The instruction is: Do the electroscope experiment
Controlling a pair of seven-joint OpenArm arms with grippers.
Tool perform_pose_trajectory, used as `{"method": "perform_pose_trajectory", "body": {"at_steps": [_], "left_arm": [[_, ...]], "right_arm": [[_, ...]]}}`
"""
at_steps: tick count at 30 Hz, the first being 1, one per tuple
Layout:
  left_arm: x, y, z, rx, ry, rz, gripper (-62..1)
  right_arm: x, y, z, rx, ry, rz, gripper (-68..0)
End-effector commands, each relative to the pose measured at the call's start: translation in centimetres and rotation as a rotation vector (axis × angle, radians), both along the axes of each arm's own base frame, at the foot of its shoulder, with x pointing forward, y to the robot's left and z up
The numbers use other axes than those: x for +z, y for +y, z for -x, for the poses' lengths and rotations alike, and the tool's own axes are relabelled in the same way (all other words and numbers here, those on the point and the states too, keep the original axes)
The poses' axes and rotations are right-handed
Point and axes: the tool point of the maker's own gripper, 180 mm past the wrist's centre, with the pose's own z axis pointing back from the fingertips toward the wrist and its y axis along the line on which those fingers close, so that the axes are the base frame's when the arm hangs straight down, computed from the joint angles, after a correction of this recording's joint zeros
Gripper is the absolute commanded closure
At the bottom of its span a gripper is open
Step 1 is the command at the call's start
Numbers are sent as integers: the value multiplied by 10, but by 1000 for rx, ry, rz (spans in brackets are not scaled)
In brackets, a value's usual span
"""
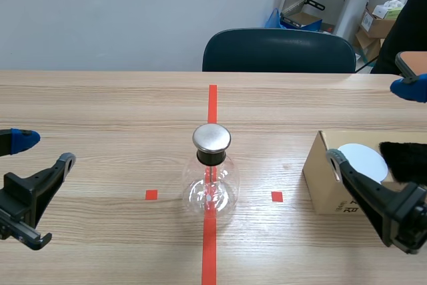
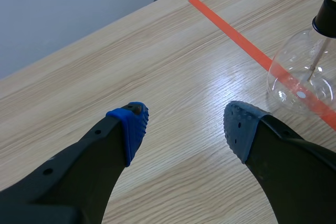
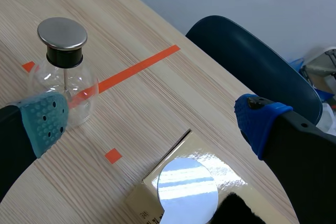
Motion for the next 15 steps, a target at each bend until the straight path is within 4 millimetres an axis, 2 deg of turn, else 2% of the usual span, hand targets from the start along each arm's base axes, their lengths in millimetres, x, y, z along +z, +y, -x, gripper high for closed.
{"method": "perform_pose_trajectory", "body": {"at_steps": [1, 15], "left_arm": [[10, -3, -2, -7, -26, 7, -341], [10, -3, -2, -8, -26, 7, -341]], "right_arm": [[-1, -2, -4, -17, 14, 36, -679], [-4, -2, -4, -8, 10, 66, -679]]}}
